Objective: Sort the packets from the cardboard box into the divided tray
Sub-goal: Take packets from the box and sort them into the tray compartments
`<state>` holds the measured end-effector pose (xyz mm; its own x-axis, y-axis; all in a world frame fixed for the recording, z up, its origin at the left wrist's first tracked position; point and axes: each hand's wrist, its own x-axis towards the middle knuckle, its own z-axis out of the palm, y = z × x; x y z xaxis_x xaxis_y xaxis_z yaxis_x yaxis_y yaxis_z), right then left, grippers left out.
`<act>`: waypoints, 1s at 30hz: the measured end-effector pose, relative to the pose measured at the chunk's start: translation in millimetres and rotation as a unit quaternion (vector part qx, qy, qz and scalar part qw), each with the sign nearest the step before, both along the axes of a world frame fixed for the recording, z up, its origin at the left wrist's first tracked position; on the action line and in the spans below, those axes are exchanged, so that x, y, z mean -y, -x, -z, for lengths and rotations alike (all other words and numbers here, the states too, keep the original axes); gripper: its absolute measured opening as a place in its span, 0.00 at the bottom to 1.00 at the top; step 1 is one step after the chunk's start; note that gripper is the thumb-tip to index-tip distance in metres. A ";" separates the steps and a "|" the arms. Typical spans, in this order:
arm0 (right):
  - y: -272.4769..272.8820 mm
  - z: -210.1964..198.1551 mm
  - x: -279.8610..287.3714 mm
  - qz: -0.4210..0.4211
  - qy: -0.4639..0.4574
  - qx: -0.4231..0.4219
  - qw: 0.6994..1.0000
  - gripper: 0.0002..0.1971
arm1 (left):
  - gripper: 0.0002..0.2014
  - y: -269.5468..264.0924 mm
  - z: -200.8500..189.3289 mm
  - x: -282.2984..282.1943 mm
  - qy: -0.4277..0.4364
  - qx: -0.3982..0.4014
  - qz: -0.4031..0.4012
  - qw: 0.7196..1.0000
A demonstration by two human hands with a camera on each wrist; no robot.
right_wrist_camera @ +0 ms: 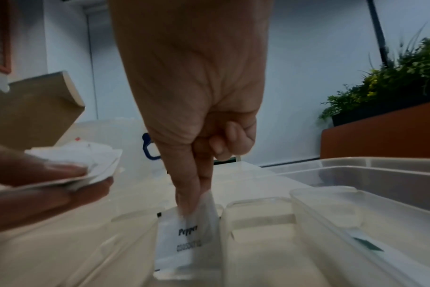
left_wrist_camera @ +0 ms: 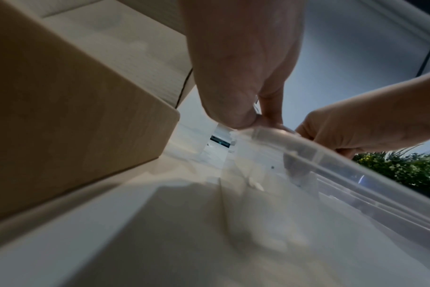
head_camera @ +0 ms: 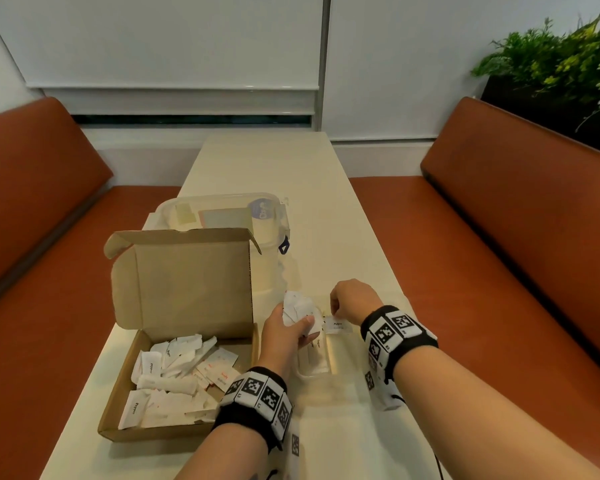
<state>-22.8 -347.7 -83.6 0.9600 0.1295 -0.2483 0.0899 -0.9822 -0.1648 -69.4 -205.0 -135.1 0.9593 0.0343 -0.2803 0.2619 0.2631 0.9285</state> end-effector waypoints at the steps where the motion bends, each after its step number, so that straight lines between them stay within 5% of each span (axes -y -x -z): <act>1: -0.7 -0.2 -1.9 -0.006 0.014 -0.008 1.000 0.09 | 0.18 -0.4 0.2 0.0 -0.001 -0.002 0.001 1.000; 20: -0.6 6.2 -3.3 -0.018 0.033 -0.060 0.998 0.11 | 0.18 -1.7 -1.3 -1.8 -0.012 -0.007 0.026 1.000; 23: 0.3 2.5 0.1 -0.009 -0.028 -0.032 0.999 0.10 | 0.18 -1.5 -2.3 -1.3 -0.004 -0.008 0.025 1.000; 26: 3.2 -5.5 2.2 0.027 -0.186 0.003 0.982 0.07 | 0.17 -0.7 -3.8 -0.8 0.017 -0.010 0.012 1.000; 30: 16.1 -13.6 1.8 0.036 -0.307 -0.049 0.950 0.11 | 0.19 -0.3 -6.4 -0.5 0.044 -0.008 0.001 0.999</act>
